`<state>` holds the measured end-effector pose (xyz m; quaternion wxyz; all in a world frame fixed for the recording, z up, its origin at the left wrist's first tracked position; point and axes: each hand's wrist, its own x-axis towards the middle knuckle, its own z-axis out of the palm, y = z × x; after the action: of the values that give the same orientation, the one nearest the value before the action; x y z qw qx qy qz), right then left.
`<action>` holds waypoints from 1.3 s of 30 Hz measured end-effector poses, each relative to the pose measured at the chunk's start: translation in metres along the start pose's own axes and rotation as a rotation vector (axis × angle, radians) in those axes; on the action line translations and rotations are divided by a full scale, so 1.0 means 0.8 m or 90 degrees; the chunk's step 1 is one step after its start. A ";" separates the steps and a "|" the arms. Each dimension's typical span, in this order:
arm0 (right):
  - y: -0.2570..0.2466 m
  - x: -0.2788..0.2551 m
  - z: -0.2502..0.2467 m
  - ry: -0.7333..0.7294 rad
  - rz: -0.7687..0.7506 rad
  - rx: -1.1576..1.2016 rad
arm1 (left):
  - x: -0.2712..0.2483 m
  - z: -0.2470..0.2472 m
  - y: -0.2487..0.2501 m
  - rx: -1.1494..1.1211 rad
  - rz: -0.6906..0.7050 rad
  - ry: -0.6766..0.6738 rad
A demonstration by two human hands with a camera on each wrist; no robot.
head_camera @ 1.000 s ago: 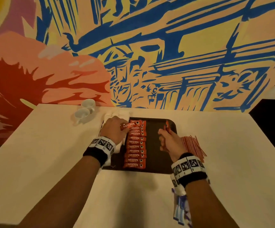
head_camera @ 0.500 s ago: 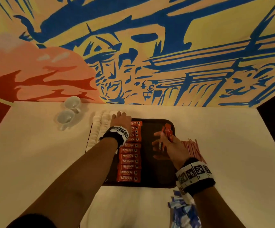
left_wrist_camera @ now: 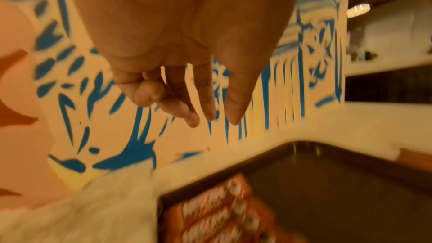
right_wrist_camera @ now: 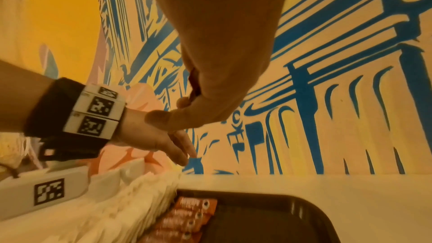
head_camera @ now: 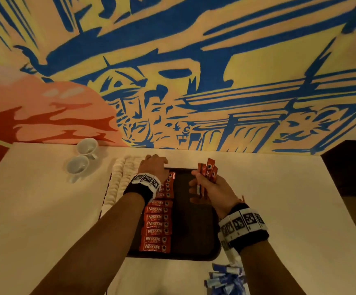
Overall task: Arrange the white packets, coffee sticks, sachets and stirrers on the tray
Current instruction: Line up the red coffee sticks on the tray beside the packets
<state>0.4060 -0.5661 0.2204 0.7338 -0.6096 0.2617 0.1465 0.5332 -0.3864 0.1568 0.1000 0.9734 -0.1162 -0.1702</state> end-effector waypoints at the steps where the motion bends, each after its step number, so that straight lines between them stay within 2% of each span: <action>1: -0.008 -0.004 0.000 -0.011 -0.002 0.022 | -0.012 -0.013 0.008 -0.051 0.002 0.023; 5: -0.045 -0.028 0.008 -0.073 -0.040 0.100 | -0.074 -0.073 0.044 -0.312 0.043 0.138; 9: -0.081 -0.061 0.019 -0.124 -0.126 0.065 | -0.134 -0.134 0.073 -0.488 0.139 0.196; 14: -0.110 -0.103 0.035 -0.157 -0.209 -0.013 | -0.196 -0.192 0.082 -0.620 0.166 0.266; 19: -0.114 -0.121 0.061 -0.140 -0.222 -0.005 | -0.231 -0.206 0.068 -0.733 0.155 0.328; 25: -0.104 -0.122 0.090 -0.060 -0.152 0.123 | -0.255 -0.218 0.039 -0.825 0.211 0.250; 30: -0.114 -0.135 0.109 -0.018 -0.172 0.174 | -0.262 -0.220 0.015 -0.815 0.257 0.220; 36: -0.130 -0.154 0.142 -0.036 -0.232 0.091 | -0.263 -0.217 -0.004 -0.793 0.287 0.182; 39: -0.134 -0.158 0.155 -0.012 -0.256 0.052 | -0.262 -0.214 -0.015 -0.798 0.282 0.164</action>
<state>0.3852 -0.4556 0.3939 0.7749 -0.6178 0.1335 -0.0084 0.4046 -0.2938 0.3759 0.6911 0.6974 -0.1792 -0.0634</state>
